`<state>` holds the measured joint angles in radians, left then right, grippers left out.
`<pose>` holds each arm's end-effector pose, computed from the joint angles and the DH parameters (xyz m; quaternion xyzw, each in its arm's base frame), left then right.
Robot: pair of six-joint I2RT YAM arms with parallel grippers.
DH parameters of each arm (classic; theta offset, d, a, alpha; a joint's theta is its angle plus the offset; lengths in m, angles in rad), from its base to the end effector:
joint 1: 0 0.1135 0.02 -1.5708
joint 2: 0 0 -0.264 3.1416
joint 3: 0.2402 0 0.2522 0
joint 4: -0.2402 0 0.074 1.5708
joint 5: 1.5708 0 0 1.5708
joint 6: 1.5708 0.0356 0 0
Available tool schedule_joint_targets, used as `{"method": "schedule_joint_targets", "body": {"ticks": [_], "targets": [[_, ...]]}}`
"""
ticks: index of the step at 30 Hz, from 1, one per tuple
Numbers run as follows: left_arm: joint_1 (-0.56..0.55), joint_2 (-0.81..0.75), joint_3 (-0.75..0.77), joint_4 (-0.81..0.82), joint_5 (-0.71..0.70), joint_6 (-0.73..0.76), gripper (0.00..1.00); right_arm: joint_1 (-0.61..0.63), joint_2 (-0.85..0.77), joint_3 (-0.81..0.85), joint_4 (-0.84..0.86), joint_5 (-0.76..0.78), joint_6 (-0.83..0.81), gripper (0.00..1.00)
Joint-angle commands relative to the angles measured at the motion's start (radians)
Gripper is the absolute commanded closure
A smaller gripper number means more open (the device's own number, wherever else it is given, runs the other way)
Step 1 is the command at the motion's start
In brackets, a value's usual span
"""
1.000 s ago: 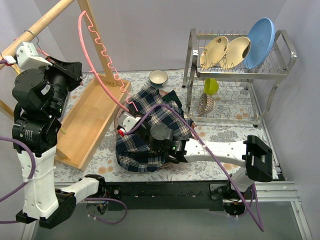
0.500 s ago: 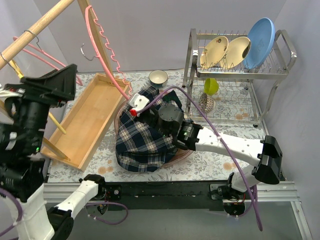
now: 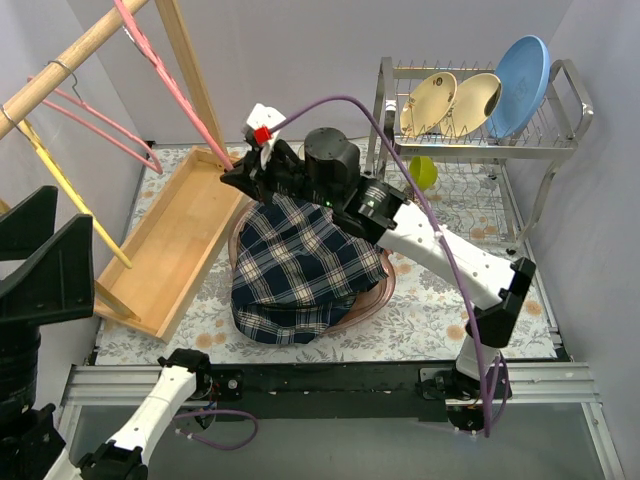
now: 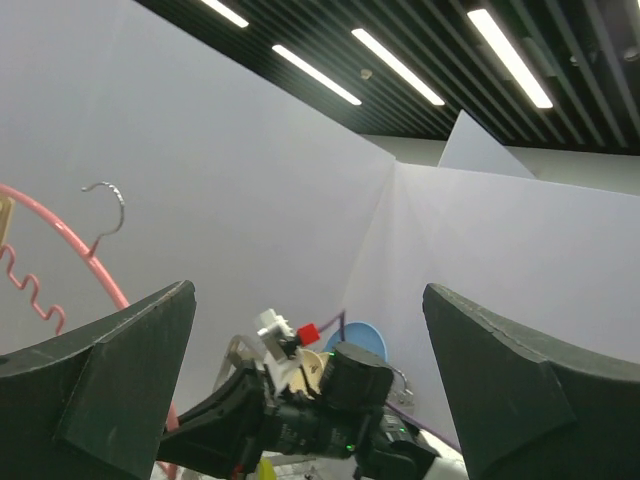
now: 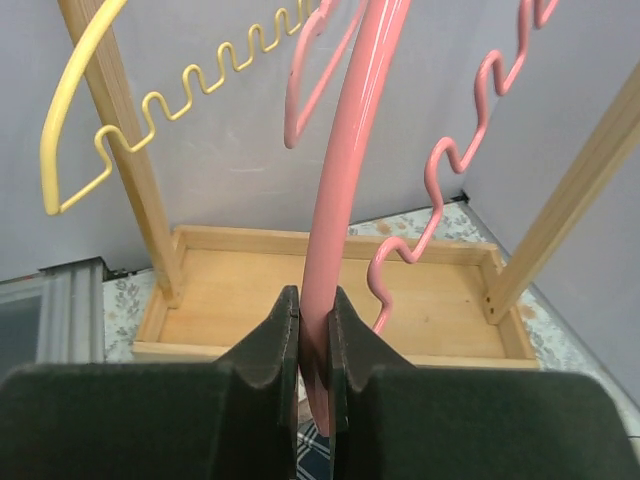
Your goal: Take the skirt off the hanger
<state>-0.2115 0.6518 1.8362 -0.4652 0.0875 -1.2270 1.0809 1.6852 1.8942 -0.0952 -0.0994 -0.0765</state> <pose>-0.0699 0.0118 0.5953 -0.1658 0.3800 -0.6130 0.6726 0.1785 0.3423 0.4977 -0.3947 0.5364 0.3877 0.6373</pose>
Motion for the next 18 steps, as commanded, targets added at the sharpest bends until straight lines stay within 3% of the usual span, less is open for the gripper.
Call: {"method": "schedule_joint_targets", "body": {"ticks": [1, 5, 12, 18], "targets": [[0.0, 0.015, 0.023, 0.028, 0.043, 0.015, 0.02, -0.041, 0.126, 0.204, -0.132, -0.103, 0.125, 0.99], [-0.002, 0.02, 0.047, 0.001, 0.028, 0.038, 0.02, -0.045, 0.168, 0.246, -0.141, -0.094, 0.155, 0.99], [-0.002, 0.02, 0.052, -0.02, -0.023, 0.073, 0.02, -0.044, -0.016, -0.085, 0.051, 0.01, 0.198, 0.99], [0.0, 0.028, 0.049, -0.015, -0.031, 0.07, 0.02, -0.044, -0.071, -0.129, 0.034, -0.028, 0.204, 0.99]]}}
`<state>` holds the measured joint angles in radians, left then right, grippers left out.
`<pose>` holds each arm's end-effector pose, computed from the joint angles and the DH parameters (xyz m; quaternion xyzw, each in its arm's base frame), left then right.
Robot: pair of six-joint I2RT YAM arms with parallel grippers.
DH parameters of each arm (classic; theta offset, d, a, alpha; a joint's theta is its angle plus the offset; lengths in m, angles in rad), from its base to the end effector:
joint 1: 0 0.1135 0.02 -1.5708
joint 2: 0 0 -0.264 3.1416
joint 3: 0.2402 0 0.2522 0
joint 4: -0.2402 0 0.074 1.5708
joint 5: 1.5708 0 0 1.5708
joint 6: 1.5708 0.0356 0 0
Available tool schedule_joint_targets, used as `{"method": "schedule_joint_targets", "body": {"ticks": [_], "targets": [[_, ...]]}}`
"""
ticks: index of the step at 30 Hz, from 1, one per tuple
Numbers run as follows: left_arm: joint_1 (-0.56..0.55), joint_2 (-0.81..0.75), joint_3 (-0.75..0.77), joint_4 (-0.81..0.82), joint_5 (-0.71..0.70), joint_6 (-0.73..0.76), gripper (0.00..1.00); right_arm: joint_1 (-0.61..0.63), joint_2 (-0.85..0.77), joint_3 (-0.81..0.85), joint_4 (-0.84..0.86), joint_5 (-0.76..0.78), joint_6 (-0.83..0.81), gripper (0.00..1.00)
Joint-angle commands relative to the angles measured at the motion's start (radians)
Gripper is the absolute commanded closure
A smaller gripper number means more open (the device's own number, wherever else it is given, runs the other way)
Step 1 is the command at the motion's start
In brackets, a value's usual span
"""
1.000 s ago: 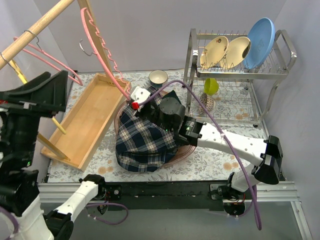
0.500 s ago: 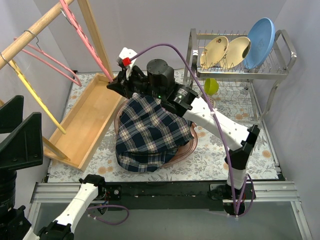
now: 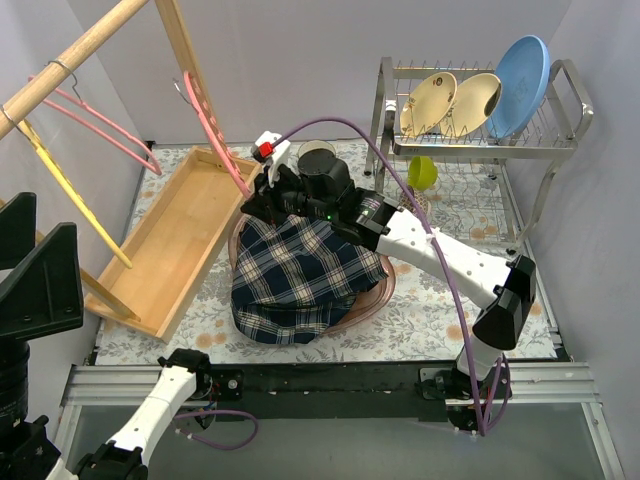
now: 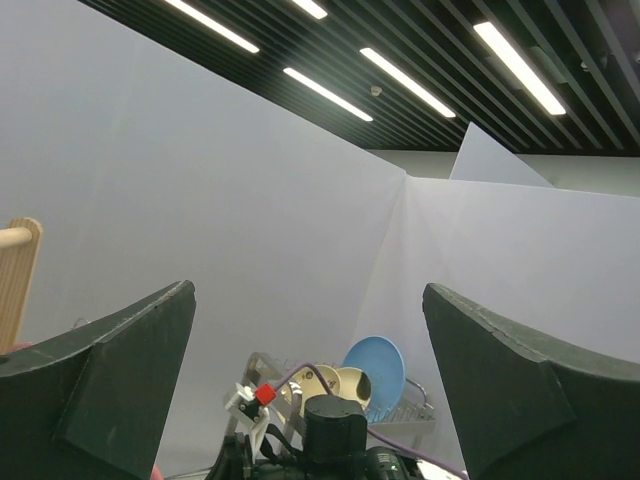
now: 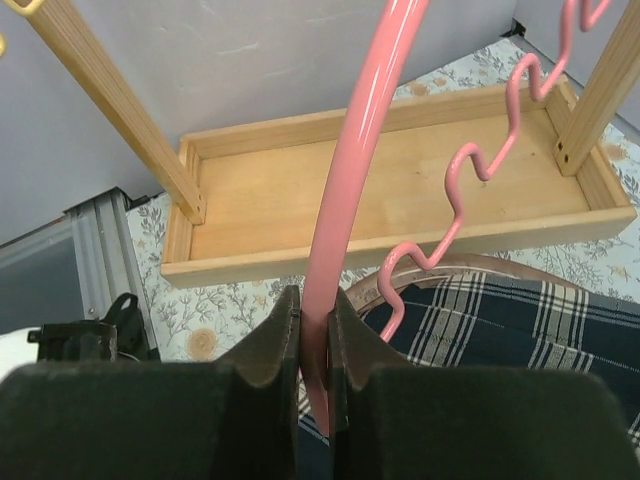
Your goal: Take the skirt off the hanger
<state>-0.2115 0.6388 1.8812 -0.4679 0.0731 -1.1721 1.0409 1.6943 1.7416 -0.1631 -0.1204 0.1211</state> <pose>-0.0900 0.0167 0.5987 -0.1491 0.3592 -0.5985 0.7004 0.2000 0.3499 0.4344 -0.3667 0.6503 0.4019 0.5302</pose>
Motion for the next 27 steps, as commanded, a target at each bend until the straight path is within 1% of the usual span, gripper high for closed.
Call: {"method": "schedule_joint_targets", "body": {"ticks": [1, 4, 6, 7, 8, 11, 12, 13, 15, 18, 21, 22, 24, 25, 27], "targets": [[-0.002, 0.041, 0.001, -0.008, -0.016, 0.014, 0.02, -0.004, -0.068, 0.071, 0.079, -0.012, 0.003, 0.99], [-0.002, 0.038, -0.014, -0.002, -0.01, 0.005, 0.02, -0.01, 0.02, 0.18, -0.007, -0.06, -0.008, 0.99], [-0.002, 0.041, -0.014, 0.0, -0.001, 0.0, 0.02, -0.021, 0.106, 0.303, -0.056, -0.1, 0.008, 0.99], [-0.002, 0.041, -0.013, 0.0, -0.001, -0.001, 0.02, -0.024, 0.134, 0.343, -0.068, -0.104, 0.008, 0.99], [-0.002, 0.041, -0.013, 0.0, -0.004, -0.006, 0.02, -0.027, 0.19, 0.431, -0.082, -0.117, 0.009, 0.99], [0.0, 0.038, -0.01, 0.002, 0.002, -0.014, 0.02, -0.038, 0.27, 0.545, -0.078, -0.146, 0.032, 0.99], [0.0, 0.039, -0.008, 0.002, 0.002, -0.015, 0.02, -0.041, 0.28, 0.549, -0.056, -0.157, 0.047, 0.99], [-0.002, 0.038, -0.008, 0.003, 0.004, -0.017, 0.02, -0.044, 0.288, 0.541, 0.011, -0.165, 0.061, 0.99], [-0.002, 0.036, -0.011, 0.005, 0.004, -0.018, 0.02, -0.053, 0.295, 0.509, 0.086, -0.197, 0.098, 0.99], [0.0, 0.032, -0.022, 0.011, 0.007, -0.024, 0.02, -0.059, 0.338, 0.533, 0.19, -0.243, 0.12, 0.99], [-0.002, 0.018, -0.079, 0.023, -0.005, 0.0, 0.02, -0.061, 0.39, 0.561, 0.24, -0.272, 0.144, 0.99], [-0.002, 0.015, -0.132, 0.032, -0.018, 0.017, 0.02, -0.058, 0.392, 0.553, 0.25, -0.277, 0.141, 0.99], [0.0, 0.033, -0.162, 0.019, -0.042, 0.084, 0.02, -0.055, 0.363, 0.5, 0.304, -0.251, 0.138, 0.99], [0.0, 0.051, -0.16, -0.027, -0.047, 0.104, 0.02, -0.055, 0.319, 0.419, 0.329, -0.239, 0.141, 0.99], [-0.002, 0.117, -0.149, -0.072, -0.05, 0.146, 0.07, -0.055, 0.272, 0.354, 0.375, -0.217, 0.138, 0.99]]}}
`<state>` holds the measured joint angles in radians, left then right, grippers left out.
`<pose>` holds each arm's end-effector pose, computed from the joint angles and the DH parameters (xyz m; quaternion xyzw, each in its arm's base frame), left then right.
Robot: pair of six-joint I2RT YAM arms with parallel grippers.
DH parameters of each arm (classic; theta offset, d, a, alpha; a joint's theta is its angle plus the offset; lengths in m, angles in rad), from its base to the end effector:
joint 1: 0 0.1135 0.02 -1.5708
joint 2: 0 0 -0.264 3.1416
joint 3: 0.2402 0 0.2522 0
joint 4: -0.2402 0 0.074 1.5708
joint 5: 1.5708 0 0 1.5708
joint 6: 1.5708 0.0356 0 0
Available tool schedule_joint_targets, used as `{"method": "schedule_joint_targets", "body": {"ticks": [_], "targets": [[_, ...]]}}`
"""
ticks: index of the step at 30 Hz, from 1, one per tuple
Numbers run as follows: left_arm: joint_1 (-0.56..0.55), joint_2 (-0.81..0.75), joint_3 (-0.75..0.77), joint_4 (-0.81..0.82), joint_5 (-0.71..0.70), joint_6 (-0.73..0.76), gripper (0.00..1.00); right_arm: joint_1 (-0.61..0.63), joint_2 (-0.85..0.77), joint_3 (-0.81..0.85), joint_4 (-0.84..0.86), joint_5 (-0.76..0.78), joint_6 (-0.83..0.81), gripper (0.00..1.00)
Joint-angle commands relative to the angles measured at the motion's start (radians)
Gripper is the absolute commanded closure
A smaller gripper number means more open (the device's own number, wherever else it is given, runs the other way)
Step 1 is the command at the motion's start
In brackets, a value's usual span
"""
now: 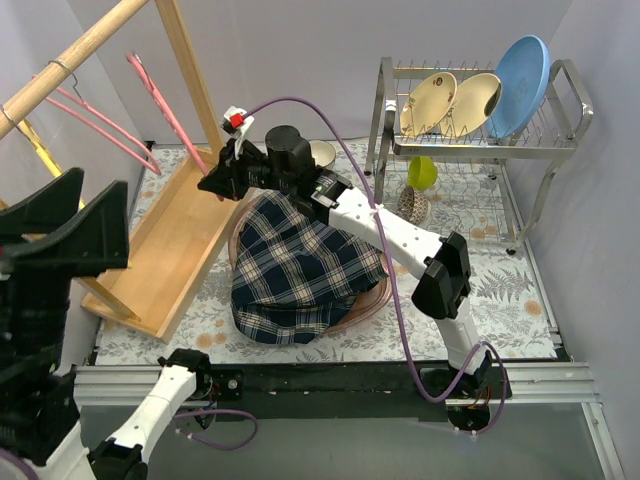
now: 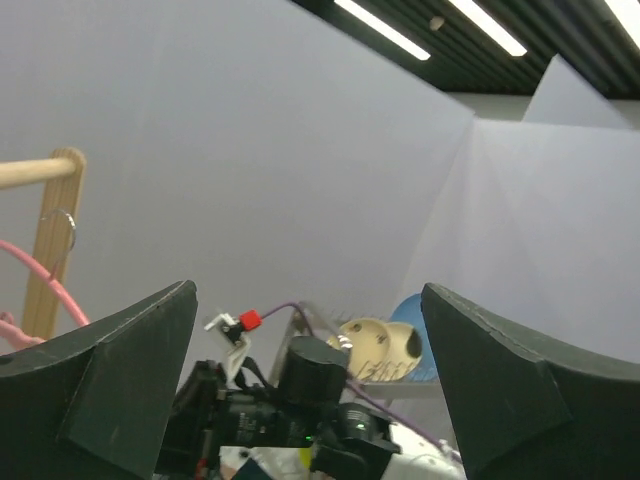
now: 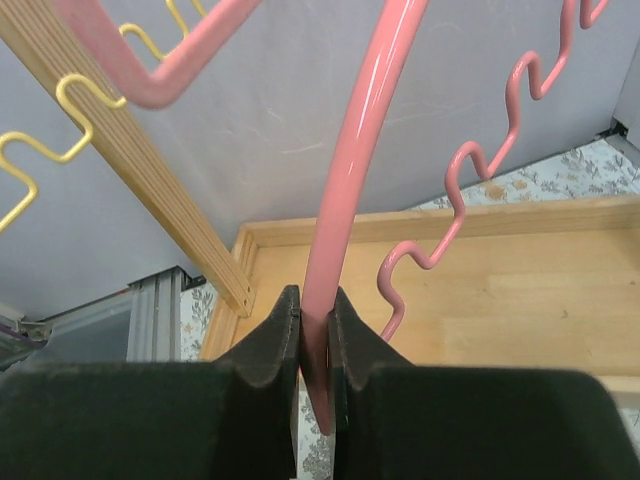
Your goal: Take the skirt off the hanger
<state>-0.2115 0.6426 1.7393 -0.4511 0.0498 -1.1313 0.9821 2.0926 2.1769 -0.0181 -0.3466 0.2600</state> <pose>-0.0447 0.0078 0.5830 -0.1781 0.4097 -0.5652 0.6935 0.2664 0.4208 0.4299 -0.3555 0.5852 0.5143 0.5163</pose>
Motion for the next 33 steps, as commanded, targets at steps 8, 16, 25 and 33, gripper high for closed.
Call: {"method": "schedule_joint_targets", "body": {"ticks": [8, 16, 25, 33], "targets": [[-0.002, 0.348, 0.071, -0.196, 0.11, 0.084, 0.31, 0.001, -0.275, -0.195, 0.19, 0.061, -0.067, 0.99], [0.0, 0.442, 0.06, -0.235, 0.038, 0.054, 0.45, -0.014, -0.316, -0.197, 0.17, 0.058, -0.084, 0.99], [-0.002, 0.43, -0.036, -0.149, 0.151, -0.015, 0.55, -0.017, -0.319, -0.195, 0.168, 0.049, -0.079, 0.99], [0.0, 0.424, -0.13, -0.091, 0.183, -0.042, 0.56, -0.022, -0.313, -0.192, 0.162, 0.023, -0.059, 0.99]]}}
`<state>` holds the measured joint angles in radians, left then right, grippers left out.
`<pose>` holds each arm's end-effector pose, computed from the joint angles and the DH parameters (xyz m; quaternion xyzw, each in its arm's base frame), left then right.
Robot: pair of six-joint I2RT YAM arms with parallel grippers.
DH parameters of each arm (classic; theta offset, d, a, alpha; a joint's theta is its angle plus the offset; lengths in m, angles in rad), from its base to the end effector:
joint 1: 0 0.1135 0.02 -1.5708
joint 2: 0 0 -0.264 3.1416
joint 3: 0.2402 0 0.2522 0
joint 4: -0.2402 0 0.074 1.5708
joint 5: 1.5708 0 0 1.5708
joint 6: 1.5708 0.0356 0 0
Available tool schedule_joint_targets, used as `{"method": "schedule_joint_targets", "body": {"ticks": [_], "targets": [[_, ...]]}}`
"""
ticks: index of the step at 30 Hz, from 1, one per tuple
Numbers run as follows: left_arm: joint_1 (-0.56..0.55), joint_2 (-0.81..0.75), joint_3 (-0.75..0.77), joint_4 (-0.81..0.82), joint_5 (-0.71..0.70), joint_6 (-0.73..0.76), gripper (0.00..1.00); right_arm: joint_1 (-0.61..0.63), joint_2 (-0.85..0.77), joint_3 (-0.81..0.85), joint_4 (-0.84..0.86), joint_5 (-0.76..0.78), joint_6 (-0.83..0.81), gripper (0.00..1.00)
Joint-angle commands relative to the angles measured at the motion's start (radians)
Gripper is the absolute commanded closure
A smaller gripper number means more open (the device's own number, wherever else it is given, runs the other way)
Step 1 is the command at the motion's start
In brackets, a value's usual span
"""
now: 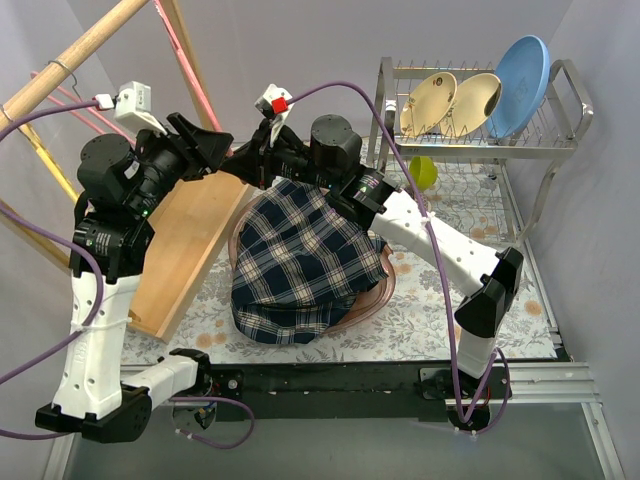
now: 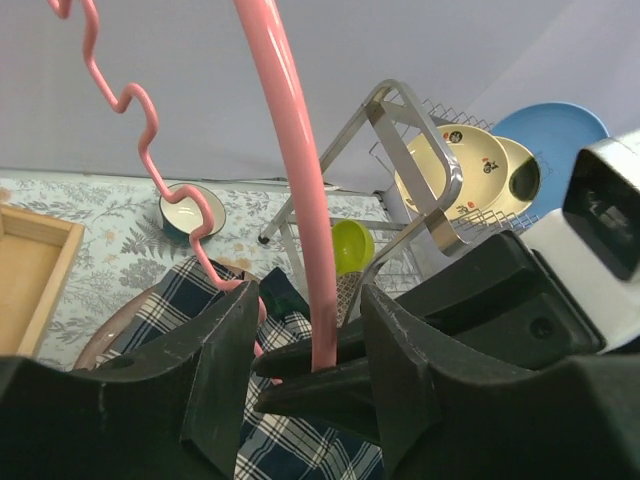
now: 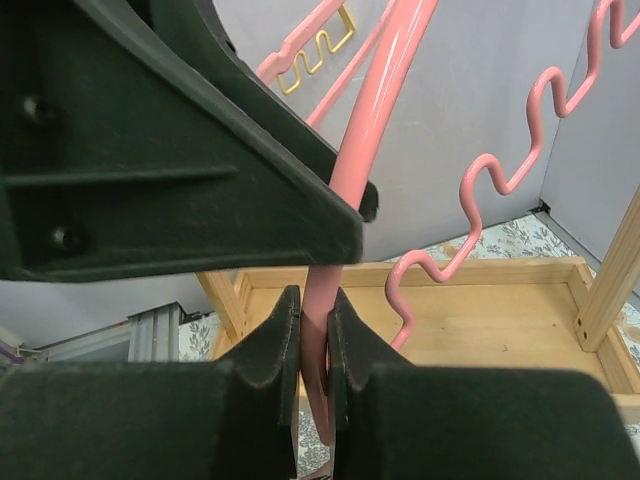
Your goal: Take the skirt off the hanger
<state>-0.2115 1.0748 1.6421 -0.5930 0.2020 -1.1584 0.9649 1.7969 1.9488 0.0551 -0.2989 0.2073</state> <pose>0.1721 -0.0443 0.5251 -0.2622 0.6662 -0.4952 0.4921 0.2294 0.3495 0.4894 -0.3379 0.5363 0.5028 0.5877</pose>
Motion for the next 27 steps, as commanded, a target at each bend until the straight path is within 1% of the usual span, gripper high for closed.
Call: {"method": "schedule_joint_targets", "body": {"ticks": [1, 4, 5, 7, 8, 9, 10, 12, 13, 14, 15, 16, 17, 18, 19, 20, 22, 23, 25, 26, 27], "targets": [[-0.002, -0.016, -0.041, 0.061, 0.033, -0.021, 0.56, -0.005, -0.016, 0.035, 0.089, -0.026, -0.005, 0.99], [-0.002, -0.029, -0.068, 0.107, 0.034, -0.029, 0.6, -0.005, -0.016, 0.016, 0.092, -0.037, 0.006, 0.99], [-0.002, -0.029, -0.074, 0.117, 0.036, -0.032, 0.67, -0.005, -0.016, 0.012, 0.097, -0.042, 0.012, 0.99], [-0.002, -0.026, -0.085, 0.134, 0.039, -0.034, 0.76, -0.005, -0.011, 0.006, 0.1, -0.051, 0.02, 0.99], [-0.002, -0.018, -0.09, 0.139, 0.043, -0.035, 0.88, -0.006, -0.01, 0.006, 0.098, -0.061, 0.023, 0.99], [-0.002, -0.016, -0.093, 0.148, 0.042, -0.038, 0.97, -0.006, -0.005, 0.004, 0.098, -0.063, 0.027, 0.99], [0.0, -0.013, -0.102, 0.151, 0.04, -0.041, 1.0, -0.006, -0.005, 0.001, 0.098, -0.066, 0.032, 0.99], [-0.002, -0.007, -0.107, 0.165, 0.031, -0.055, 1.0, -0.008, -0.008, -0.008, 0.104, -0.072, 0.037, 0.99], [-0.002, -0.001, -0.104, 0.167, 0.025, -0.061, 1.0, -0.008, -0.014, -0.025, 0.106, -0.065, 0.038, 0.91], [-0.002, 0.0, -0.099, 0.167, 0.016, -0.066, 1.0, -0.008, -0.021, -0.04, 0.111, -0.059, 0.041, 0.8], [-0.002, 0.008, -0.094, 0.165, -0.021, -0.082, 1.0, -0.008, -0.042, -0.059, 0.133, -0.054, 0.043, 0.72], [-0.002, 0.01, -0.09, 0.164, -0.041, -0.095, 1.0, -0.008, -0.057, -0.083, 0.147, -0.054, 0.043, 0.66], [0.0, 0.011, -0.082, 0.163, -0.061, -0.107, 1.0, -0.008, -0.071, -0.134, 0.161, -0.046, 0.046, 0.51], [0.0, 0.019, -0.076, 0.157, -0.1, -0.135, 1.0, -0.008, -0.105, -0.164, 0.192, -0.04, 0.053, 0.45], [-0.002, 0.02, -0.074, 0.156, -0.111, -0.145, 1.0, -0.009, -0.123, -0.192, 0.204, -0.033, 0.055, 0.15], [-0.002, 0.02, -0.073, 0.157, -0.121, -0.158, 1.0, -0.009, -0.14, -0.244, 0.216, -0.028, 0.055, 0.02], [-0.002, 0.03, -0.071, 0.16, -0.133, -0.179, 1.0, -0.009, -0.201, -0.296, 0.247, -0.01, 0.061, 0.02], [0.0, 0.034, -0.064, 0.162, -0.138, -0.182, 1.0, -0.009, -0.223, -0.359, 0.256, 0.0, 0.063, 0.02], [-0.002, 0.063, -0.039, 0.139, -0.171, -0.172, 1.0, -0.009, -0.298, -0.425, 0.29, 0.029, 0.066, 0.02], [0.0, 0.074, -0.024, 0.128, -0.183, -0.169, 1.0, -0.009, -0.326, -0.492, 0.304, 0.033, 0.066, 0.02], [0.0, 0.088, 0.013, 0.11, -0.19, -0.167, 1.0, -0.009, -0.379, -0.532, 0.317, 0.04, 0.066, 0.02]]}}
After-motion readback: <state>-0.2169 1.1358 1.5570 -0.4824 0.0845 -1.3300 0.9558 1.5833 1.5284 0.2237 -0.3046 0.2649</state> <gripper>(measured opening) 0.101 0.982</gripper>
